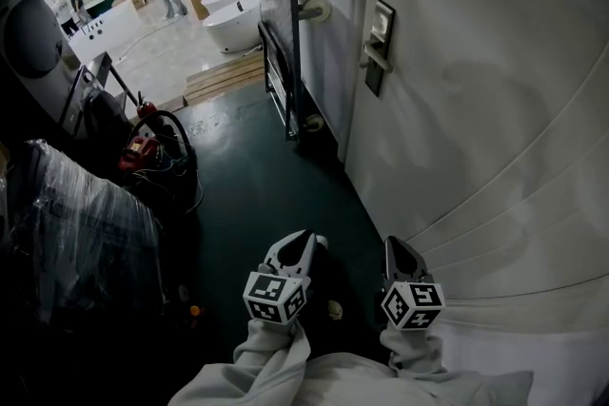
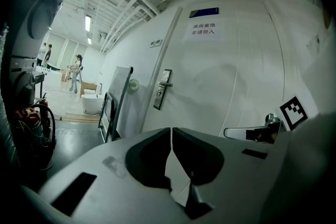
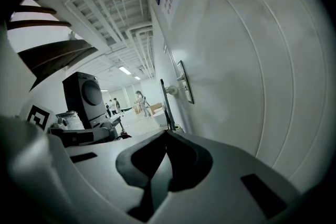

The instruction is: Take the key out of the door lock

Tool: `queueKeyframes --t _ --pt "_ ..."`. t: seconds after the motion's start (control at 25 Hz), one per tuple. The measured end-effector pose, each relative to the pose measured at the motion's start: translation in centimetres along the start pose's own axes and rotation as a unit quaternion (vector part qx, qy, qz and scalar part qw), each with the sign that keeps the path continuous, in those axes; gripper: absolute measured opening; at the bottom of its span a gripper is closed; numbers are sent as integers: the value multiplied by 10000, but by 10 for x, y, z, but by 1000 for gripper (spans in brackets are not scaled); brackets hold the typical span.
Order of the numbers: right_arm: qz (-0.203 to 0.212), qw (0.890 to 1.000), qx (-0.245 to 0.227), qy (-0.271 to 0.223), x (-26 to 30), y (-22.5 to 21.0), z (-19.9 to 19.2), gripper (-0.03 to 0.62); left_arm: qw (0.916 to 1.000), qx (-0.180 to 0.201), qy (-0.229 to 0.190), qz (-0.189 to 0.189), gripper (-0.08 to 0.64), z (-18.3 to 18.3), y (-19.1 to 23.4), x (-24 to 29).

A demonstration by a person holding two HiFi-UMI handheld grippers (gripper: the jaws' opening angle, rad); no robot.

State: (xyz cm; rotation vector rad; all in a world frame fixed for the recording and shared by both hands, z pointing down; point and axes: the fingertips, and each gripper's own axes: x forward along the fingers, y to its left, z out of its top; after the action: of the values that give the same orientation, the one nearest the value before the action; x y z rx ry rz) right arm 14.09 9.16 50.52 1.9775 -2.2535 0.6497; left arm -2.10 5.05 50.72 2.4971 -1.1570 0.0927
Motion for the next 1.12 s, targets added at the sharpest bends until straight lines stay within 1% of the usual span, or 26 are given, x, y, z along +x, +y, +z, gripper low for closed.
queueKeyframes --t 0.28,0.52,0.76,1.12 --pt "-48 10000 -30 37 23 -11 6 52 10000 -41 28 -69 21 6 11 28" --pt "-185 9998 -39 -7 55 -29 26 52 9998 -50 16 -185 21 23 21 68" --pt "-241 9997 -41 -76 99 -40 54 52 9996 12 4 -295 21 51 42 116" --pt "-442 9987 -1 -248 162 -57 102 52 9979 111 44 -642 21 97 67 193"
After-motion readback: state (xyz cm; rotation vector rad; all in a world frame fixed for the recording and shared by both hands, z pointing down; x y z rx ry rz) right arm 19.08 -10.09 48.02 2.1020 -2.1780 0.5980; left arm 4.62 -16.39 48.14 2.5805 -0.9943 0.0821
